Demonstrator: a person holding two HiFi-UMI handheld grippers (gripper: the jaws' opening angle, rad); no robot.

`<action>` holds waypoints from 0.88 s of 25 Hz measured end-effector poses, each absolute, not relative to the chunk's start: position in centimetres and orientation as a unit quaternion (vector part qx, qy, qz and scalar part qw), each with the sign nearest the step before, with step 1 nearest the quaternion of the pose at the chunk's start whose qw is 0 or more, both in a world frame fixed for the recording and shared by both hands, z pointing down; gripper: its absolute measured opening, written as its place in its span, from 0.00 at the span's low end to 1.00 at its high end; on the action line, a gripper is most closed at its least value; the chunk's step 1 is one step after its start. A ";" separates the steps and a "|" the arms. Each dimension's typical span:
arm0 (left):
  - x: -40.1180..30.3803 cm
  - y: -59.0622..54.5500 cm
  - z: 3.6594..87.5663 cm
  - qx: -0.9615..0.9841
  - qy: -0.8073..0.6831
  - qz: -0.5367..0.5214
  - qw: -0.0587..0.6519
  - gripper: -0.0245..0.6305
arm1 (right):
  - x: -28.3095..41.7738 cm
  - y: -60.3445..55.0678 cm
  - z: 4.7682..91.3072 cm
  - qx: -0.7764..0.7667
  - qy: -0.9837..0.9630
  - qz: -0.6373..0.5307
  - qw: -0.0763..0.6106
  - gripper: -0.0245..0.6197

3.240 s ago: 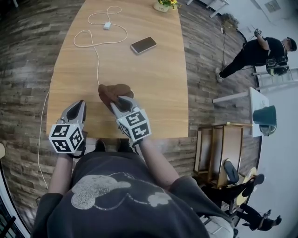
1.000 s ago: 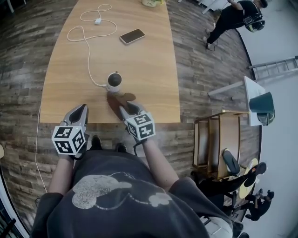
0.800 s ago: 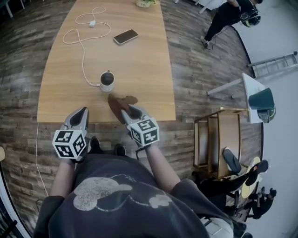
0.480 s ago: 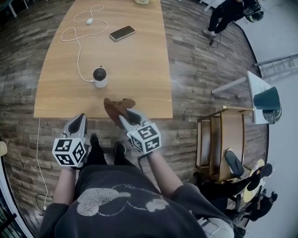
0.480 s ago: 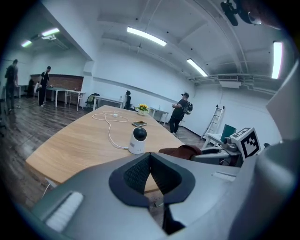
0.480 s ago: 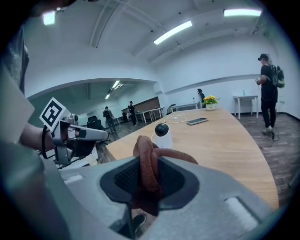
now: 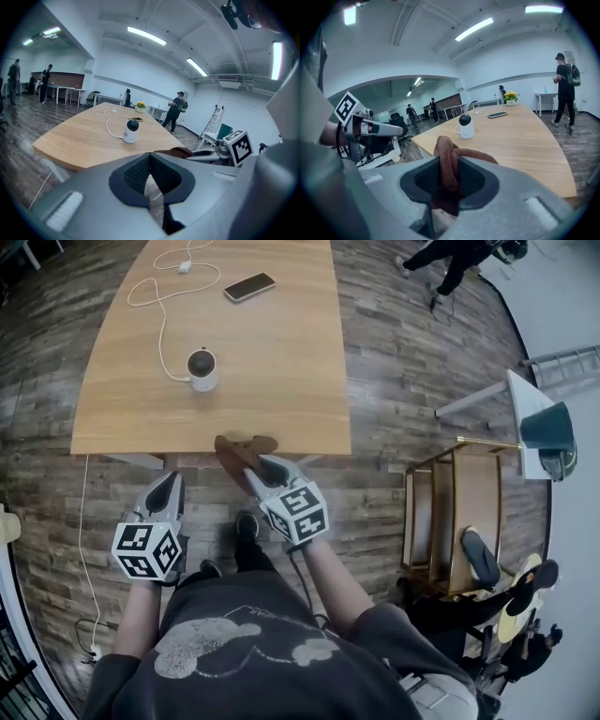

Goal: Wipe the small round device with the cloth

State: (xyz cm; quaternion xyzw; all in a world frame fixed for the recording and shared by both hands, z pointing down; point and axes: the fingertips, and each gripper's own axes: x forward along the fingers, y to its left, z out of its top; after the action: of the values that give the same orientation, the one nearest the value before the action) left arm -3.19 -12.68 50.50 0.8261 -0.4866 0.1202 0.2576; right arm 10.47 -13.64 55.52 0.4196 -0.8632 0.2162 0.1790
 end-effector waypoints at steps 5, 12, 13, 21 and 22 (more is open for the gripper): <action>-4.0 -8.5 49.9 0.838 -0.469 0.105 0.257 0.07 | 9.3 -11.1 54.6 0.435 -0.858 0.202 0.185 0.17; -10.0 -0.2 49.7 0.840 -0.467 0.097 0.259 0.07 | 4.1 -3.6 52.4 0.460 -0.853 0.180 0.169 0.17; -10.8 1.0 49.7 0.840 -0.467 0.093 0.260 0.07 | 3.3 -2.1 52.3 0.460 -0.853 0.180 0.167 0.17; -13.7 8.8 50.1 0.852 -0.444 0.086 0.264 0.07 | 1.5 8.7 52.3 0.488 -0.834 0.184 0.178 0.17; -13.6 9.5 50.2 0.854 -0.438 0.086 0.266 0.07 | 1.7 9.7 52.2 0.495 -0.830 0.185 0.179 0.17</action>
State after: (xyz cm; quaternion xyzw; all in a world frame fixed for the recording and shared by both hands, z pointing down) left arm -13.57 9.54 50.17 0.8544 -0.4383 0.0856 0.2657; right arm 1.71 9.72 52.24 0.4949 -0.8301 0.1847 0.1789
